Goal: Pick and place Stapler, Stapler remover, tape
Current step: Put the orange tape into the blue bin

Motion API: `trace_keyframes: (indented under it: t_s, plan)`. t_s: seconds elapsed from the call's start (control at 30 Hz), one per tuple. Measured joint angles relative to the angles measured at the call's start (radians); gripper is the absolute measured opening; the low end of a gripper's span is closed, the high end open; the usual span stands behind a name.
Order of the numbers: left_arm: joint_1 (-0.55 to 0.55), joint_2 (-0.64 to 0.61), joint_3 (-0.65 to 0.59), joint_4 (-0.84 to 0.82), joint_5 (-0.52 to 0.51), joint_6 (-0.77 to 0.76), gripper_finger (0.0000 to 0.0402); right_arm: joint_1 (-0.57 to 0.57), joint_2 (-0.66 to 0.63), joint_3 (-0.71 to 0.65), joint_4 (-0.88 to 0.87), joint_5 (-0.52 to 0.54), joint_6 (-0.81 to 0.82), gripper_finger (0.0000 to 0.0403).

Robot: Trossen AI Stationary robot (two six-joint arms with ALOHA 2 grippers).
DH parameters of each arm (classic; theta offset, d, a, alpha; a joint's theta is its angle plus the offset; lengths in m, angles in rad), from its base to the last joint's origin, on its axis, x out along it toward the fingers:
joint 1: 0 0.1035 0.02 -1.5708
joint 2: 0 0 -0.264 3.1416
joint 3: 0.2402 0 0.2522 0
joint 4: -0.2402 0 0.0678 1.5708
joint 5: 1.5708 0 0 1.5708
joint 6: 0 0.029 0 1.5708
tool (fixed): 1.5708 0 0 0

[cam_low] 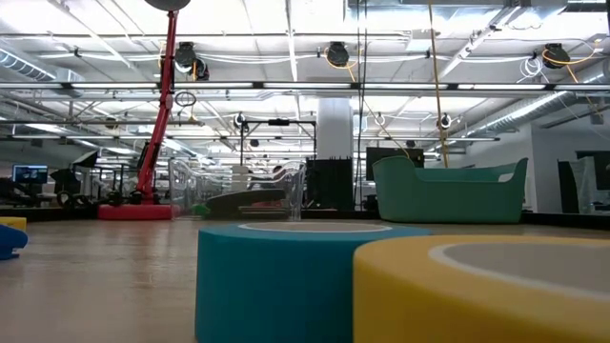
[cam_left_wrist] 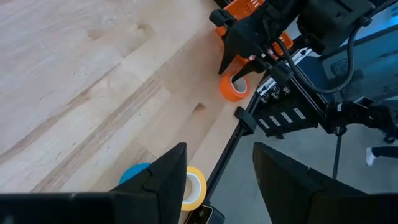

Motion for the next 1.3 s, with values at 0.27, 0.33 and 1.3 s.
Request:
trace_keyframes:
  t_s: [0.27, 0.33, 1.3]
  plan:
    - [0.000, 0.000, 0.000, 0.000, 0.000, 0.002, 0.0186, -0.001, -0.016, 0.000, -0.001, -0.001, 0.004, 0.0049]
    - [0.000, 0.000, 0.000, 0.000, 0.000, 0.002, 0.0186, -0.001, -0.016, 0.000, 0.008, -0.002, 0.004, 0.0034]
    - [0.058, 0.013, 0.001, -0.002, -0.025, 0.061, 0.0186, -0.326, -0.541, -0.001, -0.049, 0.444, -0.181, 0.0035]
